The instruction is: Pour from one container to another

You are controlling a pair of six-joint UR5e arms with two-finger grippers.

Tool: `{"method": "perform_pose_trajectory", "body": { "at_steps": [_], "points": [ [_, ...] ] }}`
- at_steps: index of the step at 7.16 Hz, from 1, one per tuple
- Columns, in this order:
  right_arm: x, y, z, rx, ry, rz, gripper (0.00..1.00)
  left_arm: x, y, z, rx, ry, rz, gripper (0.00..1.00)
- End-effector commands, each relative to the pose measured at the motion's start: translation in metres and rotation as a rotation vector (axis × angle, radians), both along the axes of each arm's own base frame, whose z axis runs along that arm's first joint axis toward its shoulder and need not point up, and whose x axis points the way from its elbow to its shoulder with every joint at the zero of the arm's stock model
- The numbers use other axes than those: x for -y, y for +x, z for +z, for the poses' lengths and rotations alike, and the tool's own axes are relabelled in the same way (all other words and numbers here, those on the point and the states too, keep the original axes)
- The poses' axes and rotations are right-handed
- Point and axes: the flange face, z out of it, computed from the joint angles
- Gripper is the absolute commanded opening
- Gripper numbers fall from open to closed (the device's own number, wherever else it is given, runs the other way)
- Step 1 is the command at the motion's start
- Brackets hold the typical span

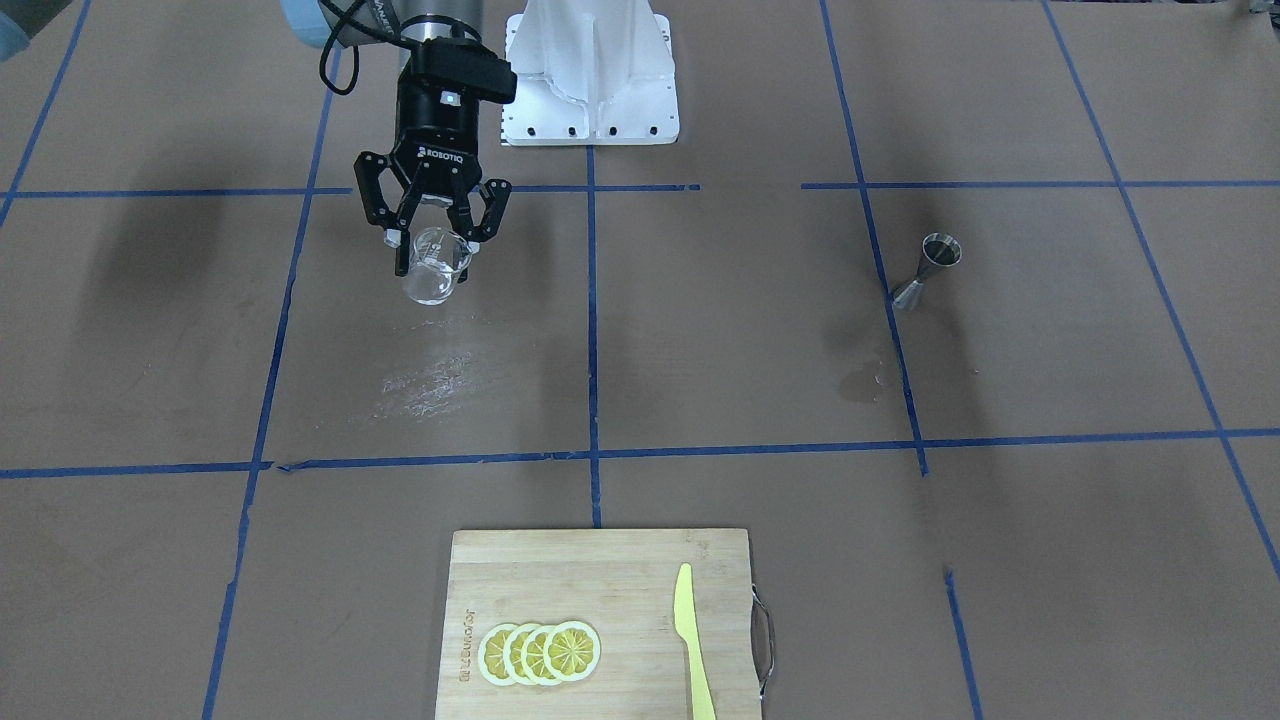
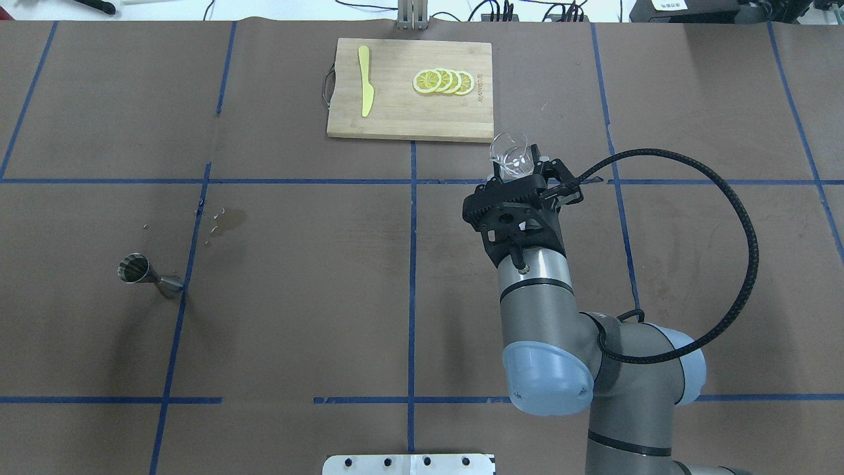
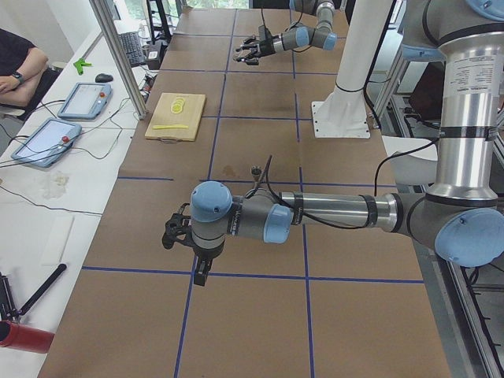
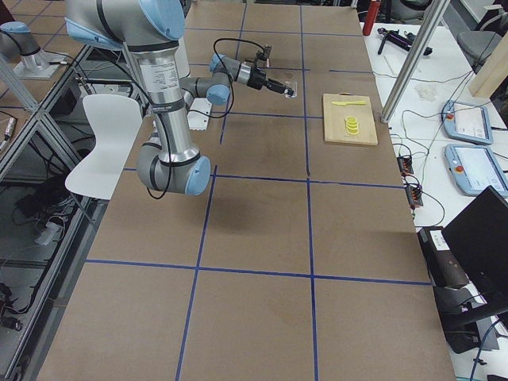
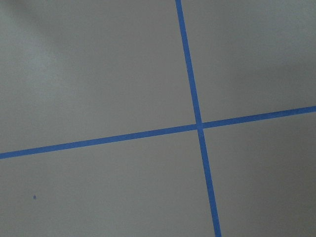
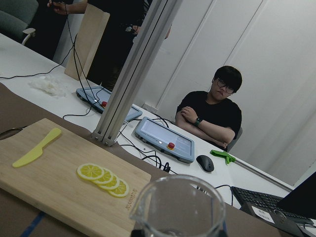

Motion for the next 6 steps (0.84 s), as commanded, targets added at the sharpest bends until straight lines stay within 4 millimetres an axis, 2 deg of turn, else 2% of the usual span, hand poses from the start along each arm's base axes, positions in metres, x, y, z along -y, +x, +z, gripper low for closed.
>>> {"method": "perform_pose_trajectory", "body": {
  "at_steps": [1, 3, 5, 6],
  "points": [
    [0.000, 0.001, -0.001, 0.022, -0.003, 0.005, 0.00, -0.009, 0.006, 0.012, -0.003, -0.062, 0.011, 1.00],
    [0.000, 0.001, -0.002, 0.025, -0.003, 0.003, 0.00, -0.023, 0.008, 0.024, -0.008, -0.109, 0.016, 1.00],
    [-0.001, 0.002, -0.002, 0.083, 0.011, 0.005, 0.00, -0.022, 0.016, 0.018, -0.016, -0.111, 0.033, 1.00],
    [-0.002, 0.008, 0.009, 0.116, 0.019, 0.003, 0.00, -0.022, 0.015, 0.018, -0.018, -0.109, 0.031, 1.00]
  ]
}}
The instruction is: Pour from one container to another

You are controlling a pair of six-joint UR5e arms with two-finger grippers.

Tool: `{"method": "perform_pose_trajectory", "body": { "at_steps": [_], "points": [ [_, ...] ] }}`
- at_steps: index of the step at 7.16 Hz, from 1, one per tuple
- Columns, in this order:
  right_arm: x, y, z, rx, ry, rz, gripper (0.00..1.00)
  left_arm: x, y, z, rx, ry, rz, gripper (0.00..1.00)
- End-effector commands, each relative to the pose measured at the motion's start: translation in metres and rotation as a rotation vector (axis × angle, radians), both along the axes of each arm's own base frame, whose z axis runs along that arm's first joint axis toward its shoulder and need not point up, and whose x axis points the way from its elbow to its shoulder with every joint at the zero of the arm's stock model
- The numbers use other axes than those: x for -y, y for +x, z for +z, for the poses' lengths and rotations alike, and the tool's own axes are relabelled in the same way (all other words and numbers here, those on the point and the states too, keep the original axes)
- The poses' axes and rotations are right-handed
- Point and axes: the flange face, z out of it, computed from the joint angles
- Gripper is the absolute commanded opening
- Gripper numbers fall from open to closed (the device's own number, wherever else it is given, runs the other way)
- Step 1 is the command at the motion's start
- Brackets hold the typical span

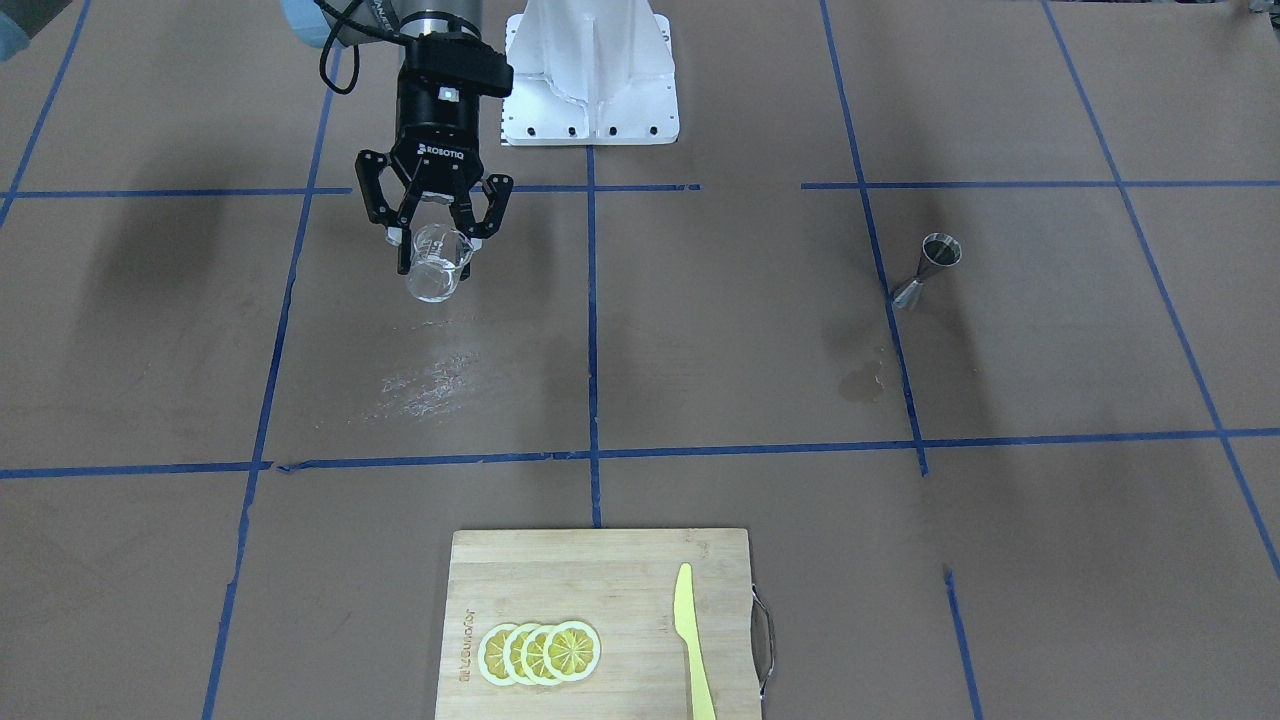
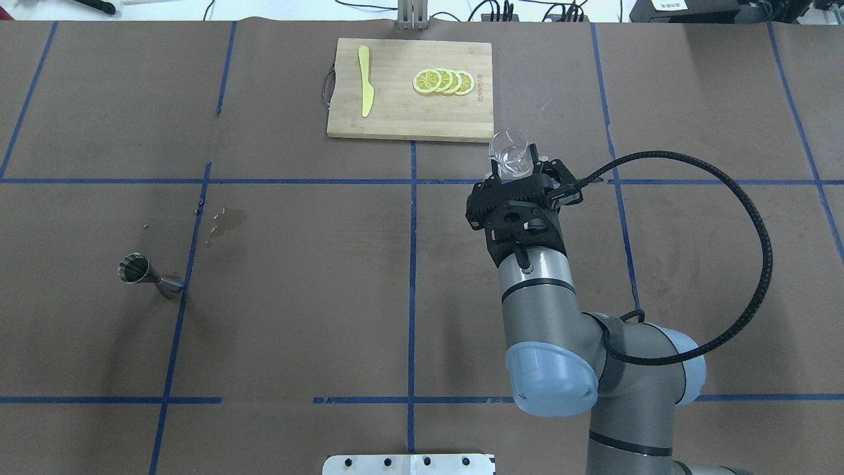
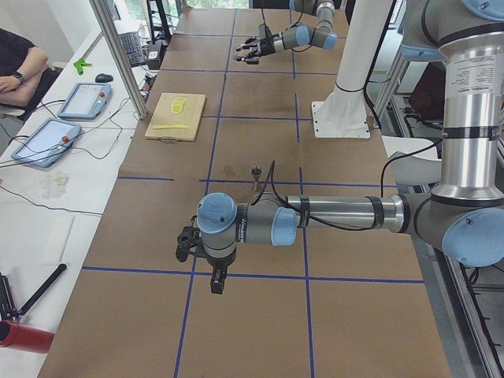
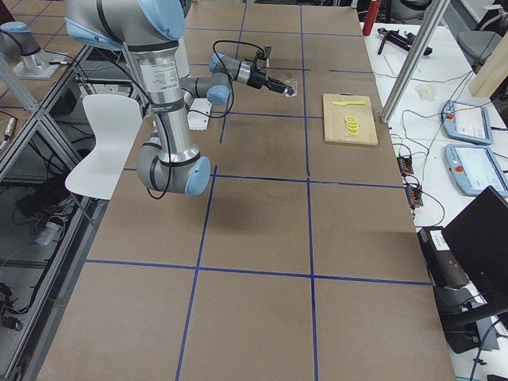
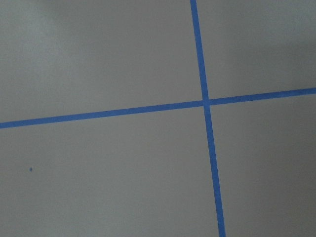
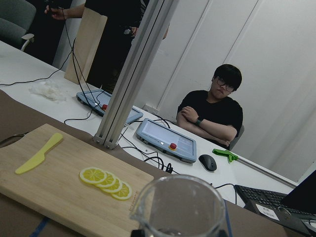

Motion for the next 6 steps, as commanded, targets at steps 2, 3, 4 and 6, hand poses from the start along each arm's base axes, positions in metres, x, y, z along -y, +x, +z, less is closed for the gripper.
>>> {"method": "perform_pose_trajectory", "body": {
  "at_steps": [2, 3, 4, 6],
  "points": [
    [-0.002, 0.013, 0.031, 0.033, 0.007, 0.005, 0.00, 0.000, 0.001, -0.002, -0.004, 0.005, 0.003, 1.00],
    [-0.002, 0.017, 0.050, 0.005, -0.003, 0.008, 0.00, 0.000, 0.001, -0.002, -0.004, 0.008, 0.001, 1.00],
    [-0.003, 0.023, 0.073, -0.022, -0.017, 0.014, 0.00, 0.000, 0.001, -0.002, -0.004, 0.008, 0.003, 1.00],
    [-0.006, 0.033, 0.103, -0.005, -0.041, 0.023, 0.00, 0.001, 0.001, -0.002, -0.004, 0.010, 0.004, 1.00]
  ]
}}
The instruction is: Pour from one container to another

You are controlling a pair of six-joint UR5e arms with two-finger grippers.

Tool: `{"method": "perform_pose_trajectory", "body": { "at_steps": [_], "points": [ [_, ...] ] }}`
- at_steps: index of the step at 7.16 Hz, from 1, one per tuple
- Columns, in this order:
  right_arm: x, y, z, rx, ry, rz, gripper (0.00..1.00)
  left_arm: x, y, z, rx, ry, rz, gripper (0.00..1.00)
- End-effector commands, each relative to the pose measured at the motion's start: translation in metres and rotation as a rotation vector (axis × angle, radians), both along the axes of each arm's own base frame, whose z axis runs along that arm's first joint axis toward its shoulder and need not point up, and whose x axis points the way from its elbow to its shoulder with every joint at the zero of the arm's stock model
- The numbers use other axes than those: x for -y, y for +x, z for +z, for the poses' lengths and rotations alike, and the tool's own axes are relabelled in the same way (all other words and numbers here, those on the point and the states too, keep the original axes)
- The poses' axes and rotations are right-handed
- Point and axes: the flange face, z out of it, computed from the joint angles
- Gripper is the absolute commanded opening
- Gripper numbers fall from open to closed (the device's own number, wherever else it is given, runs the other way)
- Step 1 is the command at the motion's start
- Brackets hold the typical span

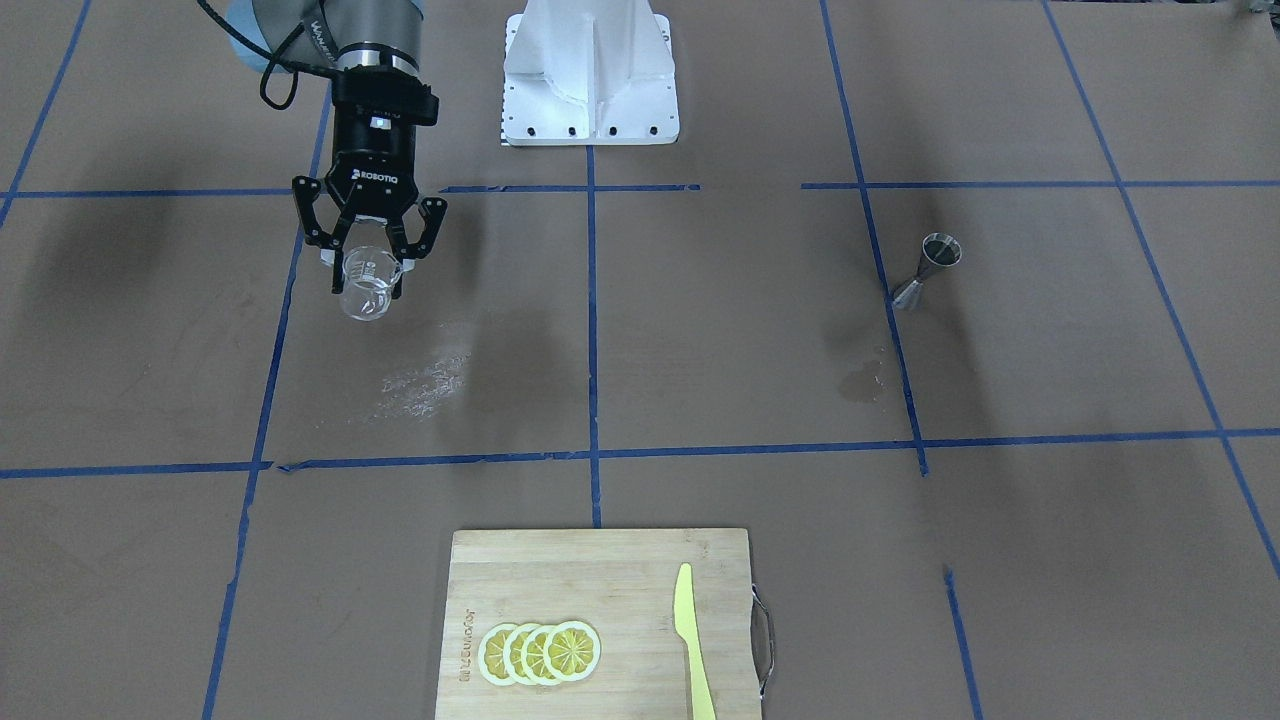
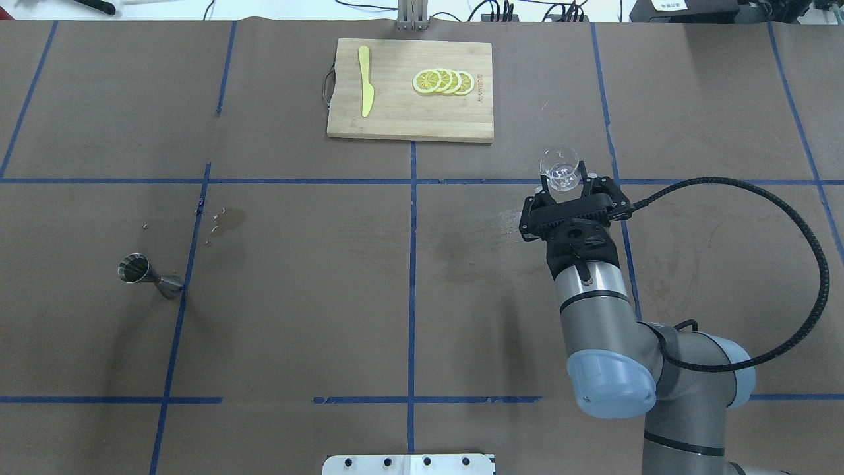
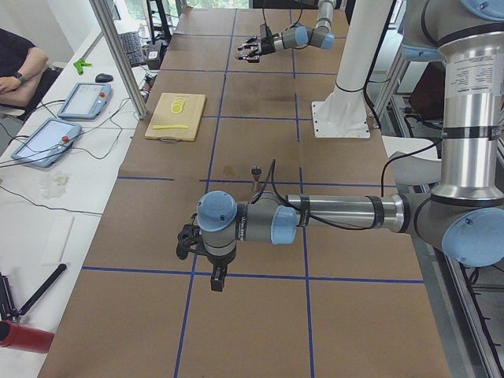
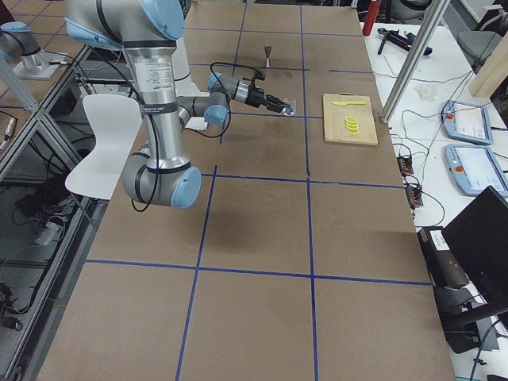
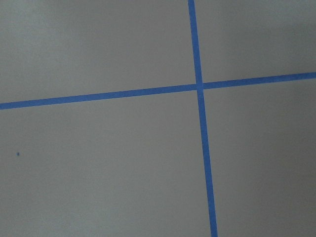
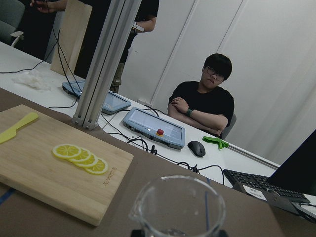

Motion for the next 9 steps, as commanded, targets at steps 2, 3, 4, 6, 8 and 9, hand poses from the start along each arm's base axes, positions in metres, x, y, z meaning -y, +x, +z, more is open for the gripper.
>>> {"method": "perform_pose_trajectory", "body": {
  "at_steps": [2, 3, 4, 6, 8, 9],
  "points": [
    [-0.013, 0.040, 0.075, 0.080, -0.017, -0.024, 0.00, 0.000, 0.000, -0.001, 0.000, 0.004, 0.001, 1.00],
    [-0.018, 0.057, 0.097, 0.134, -0.013, -0.029, 0.00, 0.000, 0.000, -0.001, 0.000, 0.004, 0.001, 1.00],
    [-0.019, 0.064, 0.123, 0.182, -0.017, -0.020, 0.00, 0.000, 0.000, -0.001, 0.000, 0.004, 0.001, 1.00],
    [-0.020, 0.061, 0.149, 0.250, -0.052, 0.001, 0.00, 0.001, 0.000, -0.001, 0.000, 0.005, 0.001, 1.00],
    [-0.028, 0.063, 0.173, 0.322, -0.137, -0.025, 0.00, 0.001, 0.000, -0.001, 0.000, 0.005, 0.001, 1.00],
    [-0.035, 0.058, 0.182, 0.352, -0.159, -0.026, 0.00, 0.001, 0.000, -0.002, 0.000, 0.007, 0.001, 1.00]
  ]
}}
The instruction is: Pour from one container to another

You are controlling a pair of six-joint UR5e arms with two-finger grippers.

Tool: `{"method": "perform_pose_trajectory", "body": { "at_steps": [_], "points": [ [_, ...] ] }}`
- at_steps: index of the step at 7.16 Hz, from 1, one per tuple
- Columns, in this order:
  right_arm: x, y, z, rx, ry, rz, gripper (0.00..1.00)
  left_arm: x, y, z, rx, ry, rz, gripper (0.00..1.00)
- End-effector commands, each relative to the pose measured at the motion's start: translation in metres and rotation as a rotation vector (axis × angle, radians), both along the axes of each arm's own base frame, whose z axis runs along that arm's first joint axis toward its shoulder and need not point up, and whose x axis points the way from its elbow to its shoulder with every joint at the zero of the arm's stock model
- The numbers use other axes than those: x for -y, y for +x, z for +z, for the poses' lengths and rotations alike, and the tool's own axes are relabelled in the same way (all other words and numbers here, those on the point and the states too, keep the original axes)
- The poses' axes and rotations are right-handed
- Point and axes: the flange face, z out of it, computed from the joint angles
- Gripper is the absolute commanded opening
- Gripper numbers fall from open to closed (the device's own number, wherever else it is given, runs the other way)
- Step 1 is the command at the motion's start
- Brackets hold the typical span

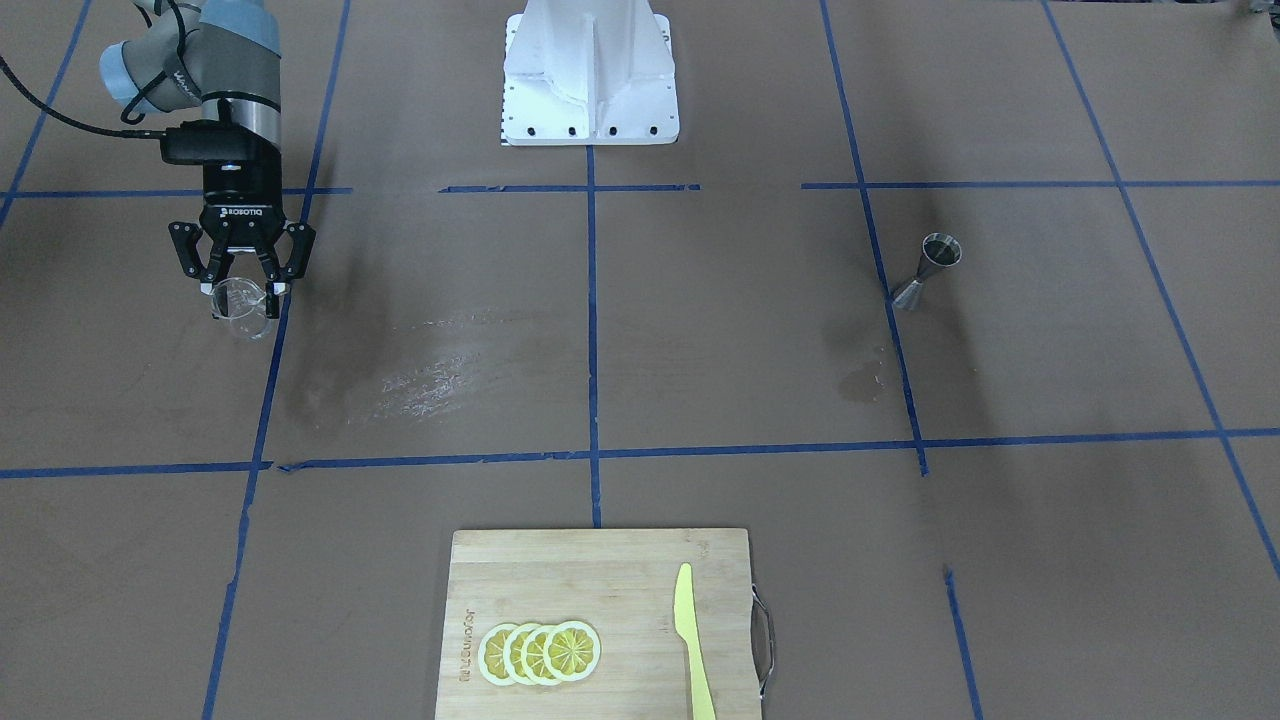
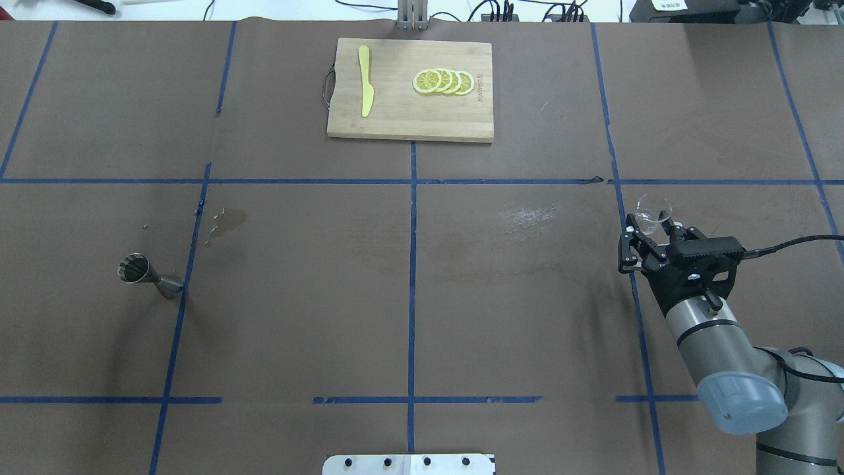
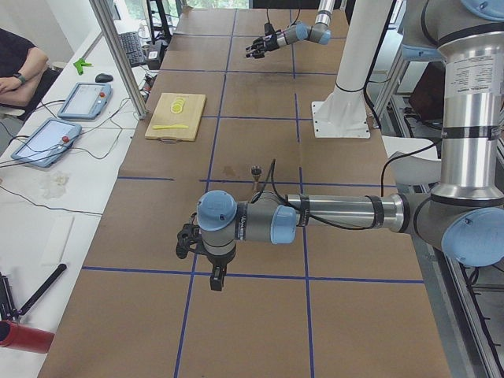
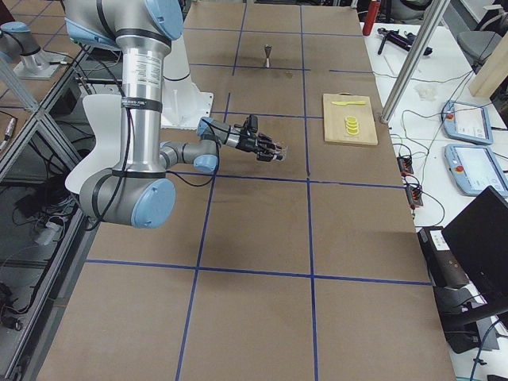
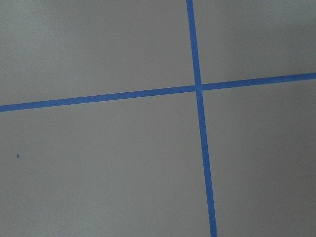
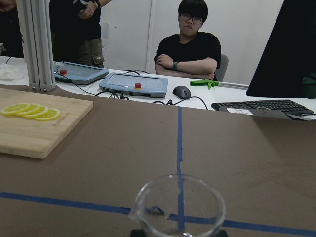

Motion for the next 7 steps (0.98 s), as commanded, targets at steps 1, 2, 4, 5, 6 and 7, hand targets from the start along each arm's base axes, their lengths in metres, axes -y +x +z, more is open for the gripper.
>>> {"method": "perform_pose_trajectory", "body": {
  "at_steps": [1, 2, 4, 5, 6, 7],
  "points": [
    [-0.013, -0.009, 0.027, 0.063, -0.059, -0.001, 0.00, 0.000, 0.000, 0.000, 0.000, 0.000, 0.000, 1.00],
    [-0.017, -0.015, 0.038, 0.082, -0.073, 0.010, 0.00, 0.000, 0.000, 0.000, 0.000, 0.001, 0.001, 1.00],
    [-0.024, -0.020, 0.049, 0.113, -0.062, 0.054, 0.00, 0.000, 0.000, 0.000, 0.000, 0.001, 0.001, 1.00],
    [-0.029, -0.023, 0.050, 0.110, -0.051, 0.056, 0.00, 0.000, 0.000, 0.000, 0.000, 0.000, 0.000, 1.00],
    [-0.033, -0.026, 0.058, 0.095, -0.038, 0.064, 0.00, 0.000, 0.000, 0.000, 0.000, 0.001, 0.001, 1.00],
    [-0.035, -0.029, 0.068, 0.108, -0.044, 0.077, 0.00, 0.000, 0.000, 0.000, 0.000, 0.001, 0.001, 1.00]
  ]
}}
